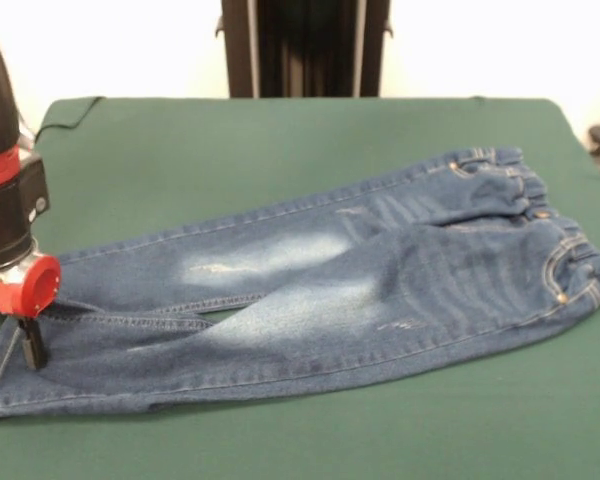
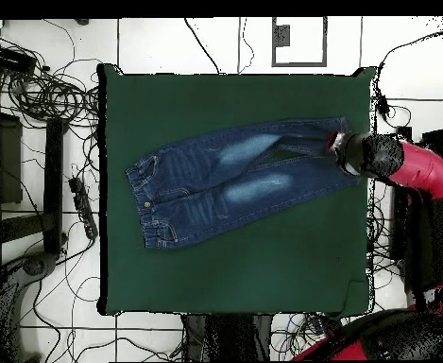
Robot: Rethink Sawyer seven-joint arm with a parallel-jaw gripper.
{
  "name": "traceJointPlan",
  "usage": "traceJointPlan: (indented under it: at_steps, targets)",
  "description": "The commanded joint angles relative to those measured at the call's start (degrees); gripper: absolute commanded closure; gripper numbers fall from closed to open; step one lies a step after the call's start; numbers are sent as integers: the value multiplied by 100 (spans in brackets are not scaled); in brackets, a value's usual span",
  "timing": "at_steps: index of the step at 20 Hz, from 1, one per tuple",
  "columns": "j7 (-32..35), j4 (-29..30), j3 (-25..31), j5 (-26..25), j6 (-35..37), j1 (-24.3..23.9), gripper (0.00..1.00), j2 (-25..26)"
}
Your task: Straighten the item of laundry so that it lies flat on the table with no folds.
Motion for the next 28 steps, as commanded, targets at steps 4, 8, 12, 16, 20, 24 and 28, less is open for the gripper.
traceJointPlan:
  at_steps: [4,8,12,16,20,24,28]
  targets:
    - [-1945,-113,492,-314,-134,388,0,1549]
    - [-1785,-293,382,-411,-48,571,0,1516]
    - [-1565,-670,265,-506,254,844,0,1538]
    - [-1545,-1128,263,-593,627,1071,0,1642]
    - [-1180,-1193,80,-710,808,1302,0,1444]
    - [-689,-1076,-129,-784,678,1529,0,1178]
    - [-504,-1005,-228,-745,599,1661,0,1016]
